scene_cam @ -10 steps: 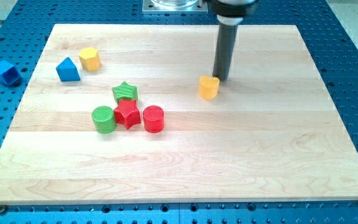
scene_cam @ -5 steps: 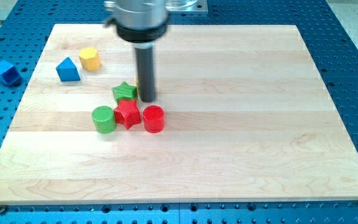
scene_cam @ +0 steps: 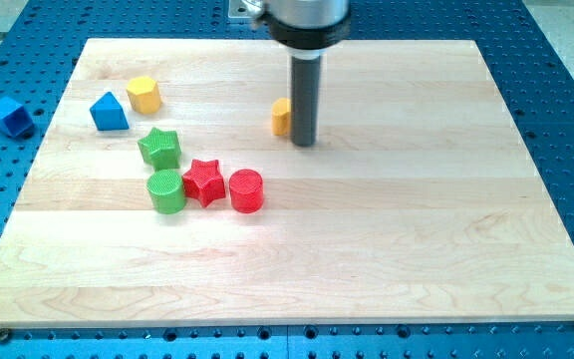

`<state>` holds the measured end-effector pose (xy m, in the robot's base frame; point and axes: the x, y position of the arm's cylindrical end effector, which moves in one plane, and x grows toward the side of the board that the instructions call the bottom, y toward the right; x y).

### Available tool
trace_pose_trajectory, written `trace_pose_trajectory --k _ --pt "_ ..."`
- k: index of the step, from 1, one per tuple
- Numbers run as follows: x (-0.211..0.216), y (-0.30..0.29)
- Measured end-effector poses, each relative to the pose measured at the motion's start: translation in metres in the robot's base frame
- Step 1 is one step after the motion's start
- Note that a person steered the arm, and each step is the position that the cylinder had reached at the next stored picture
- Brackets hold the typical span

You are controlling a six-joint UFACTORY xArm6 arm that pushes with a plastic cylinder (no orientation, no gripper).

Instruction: Move the heart diagonal bottom right to the hexagon

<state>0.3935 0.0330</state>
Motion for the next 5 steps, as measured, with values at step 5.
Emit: trace_pose_trajectory --k 5 --pt "0.02 -0.213"
